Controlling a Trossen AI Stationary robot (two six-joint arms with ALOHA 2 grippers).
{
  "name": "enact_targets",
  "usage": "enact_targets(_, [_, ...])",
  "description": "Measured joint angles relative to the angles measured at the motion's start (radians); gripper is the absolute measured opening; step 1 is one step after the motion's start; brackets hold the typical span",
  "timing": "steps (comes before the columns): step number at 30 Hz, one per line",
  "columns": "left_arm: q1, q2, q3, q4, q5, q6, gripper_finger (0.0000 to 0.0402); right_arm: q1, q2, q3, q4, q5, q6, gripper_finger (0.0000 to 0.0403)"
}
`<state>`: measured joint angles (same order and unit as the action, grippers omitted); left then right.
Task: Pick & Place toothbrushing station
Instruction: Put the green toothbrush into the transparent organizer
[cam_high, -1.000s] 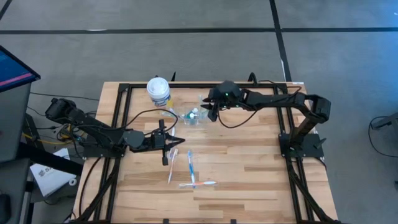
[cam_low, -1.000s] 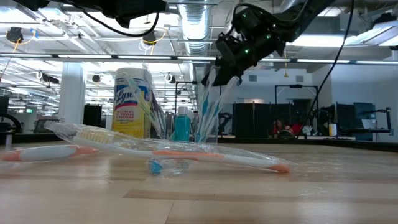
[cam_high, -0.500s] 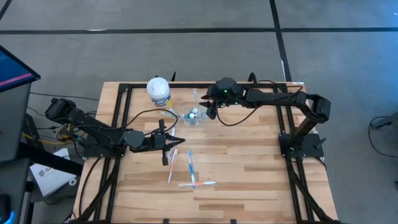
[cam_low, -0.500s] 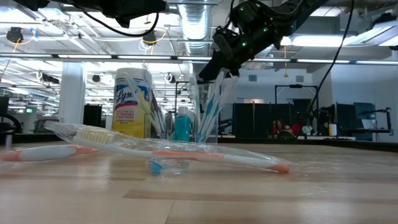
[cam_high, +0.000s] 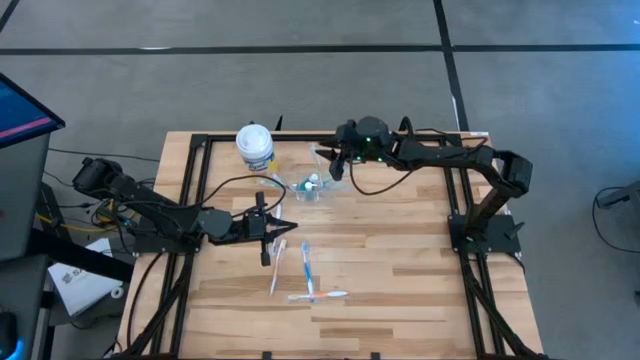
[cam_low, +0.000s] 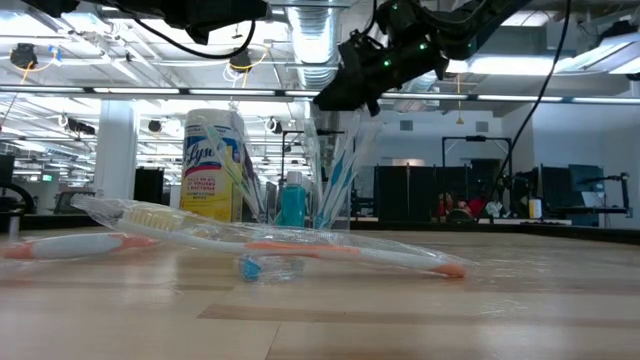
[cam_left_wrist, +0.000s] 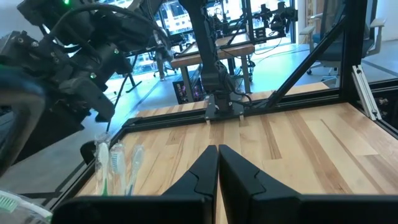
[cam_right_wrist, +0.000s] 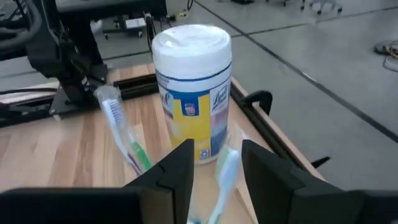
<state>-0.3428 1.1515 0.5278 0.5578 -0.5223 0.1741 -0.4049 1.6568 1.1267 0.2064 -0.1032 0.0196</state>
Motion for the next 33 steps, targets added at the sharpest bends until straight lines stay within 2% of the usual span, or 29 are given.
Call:
enact_targets(14, [0.002, 0.000, 0.000, 0.005, 0.000, 0.000, 0.0008, -0.024, 0.019, 0.000, 0.122, 0.000, 0.015, 0.0126])
enact_targets(16, [0.002, 0.000, 0.000, 0.005, 0.000, 0.000, 0.0008, -0.021, 0.051, 0.003, 0.151, 0.000, 0.015, 0.0126])
enact_targets(18, [0.002, 0.000, 0.000, 0.005, 0.000, 0.000, 0.0008, -0.021, 0.075, 0.002, 0.132, -0.001, 0.024, 0.0127])
enact_targets(24, [0.002, 0.000, 0.000, 0.003, 0.000, 0.000, 0.0008, -0.023, 0.163, 0.110, 0.097, -0.031, 0.026, 0.0130])
enact_targets(28, [0.002, 0.000, 0.000, 0.003, 0.000, 0.001, 0.0008, -0.023, 0.165, 0.173, 0.047, -0.045, 0.023, 0.0127])
enact_targets(33, [0.002, 0.000, 0.000, 0.004, 0.000, 0.001, 0.0008, -0.023, 0.166, 0.178, 0.005, -0.048, 0.006, 0.0123])
